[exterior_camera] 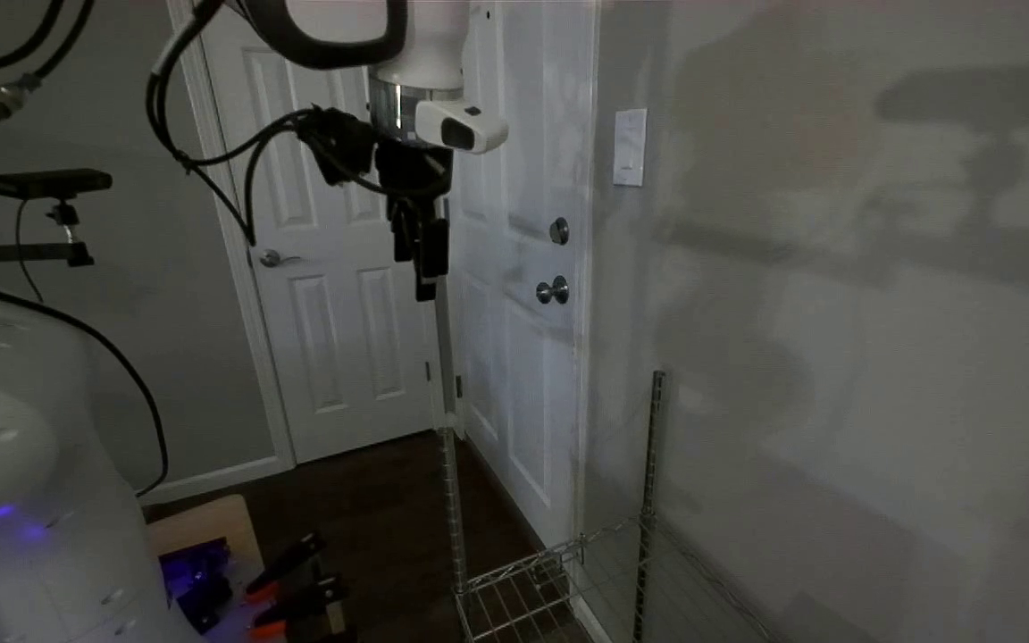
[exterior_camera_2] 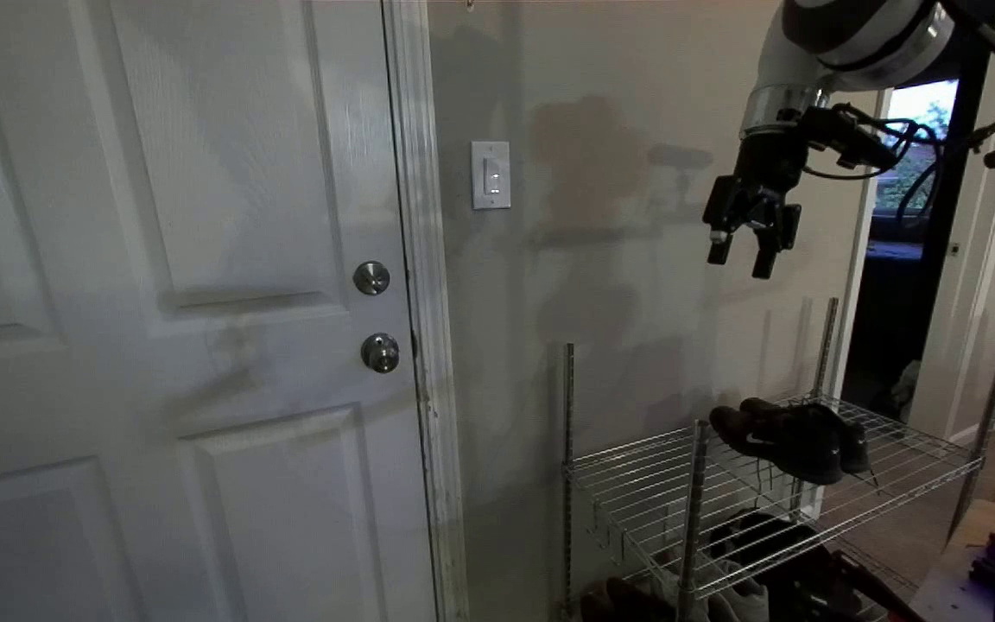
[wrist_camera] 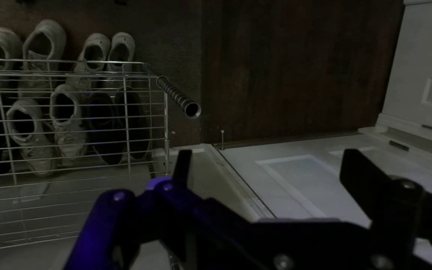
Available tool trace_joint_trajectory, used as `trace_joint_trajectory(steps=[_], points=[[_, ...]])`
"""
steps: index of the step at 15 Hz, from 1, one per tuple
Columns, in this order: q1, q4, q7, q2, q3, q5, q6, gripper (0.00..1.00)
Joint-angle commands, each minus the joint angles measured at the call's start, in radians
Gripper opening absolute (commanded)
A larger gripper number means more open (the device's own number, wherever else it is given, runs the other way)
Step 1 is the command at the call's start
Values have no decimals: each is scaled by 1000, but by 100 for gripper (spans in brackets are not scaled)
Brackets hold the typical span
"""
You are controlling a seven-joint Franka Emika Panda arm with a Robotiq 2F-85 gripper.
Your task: Turn on the light switch.
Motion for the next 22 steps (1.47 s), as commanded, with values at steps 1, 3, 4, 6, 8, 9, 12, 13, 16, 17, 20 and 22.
trace_joint_trajectory(steps=[1, 3, 4, 6, 8, 9, 12, 13, 16, 17, 20, 22], points=[[21, -64, -38, 21, 20, 86, 162, 73], [41, -104, -50, 24, 34, 110, 279, 60], [55, -125, -69, 22, 38, 117, 345, 53], [96, -165, -137, 19, 37, 128, 479, 39], [136, -194, -199, 24, 33, 115, 587, 26], [156, -206, -228, 28, 32, 105, 638, 20], [222, -229, -317, 41, 24, 80, 752, 5], [241, -235, -342, 45, 18, 74, 786, 4], [276, -251, -393, 70, 17, 35, 945, 1], [296, -254, -406, 79, 5, 30, 997, 3], [311, -249, -335, 79, -7, -10, 1035, 5], [320, -250, -334, 90, -16, -21, 1051, 5]])
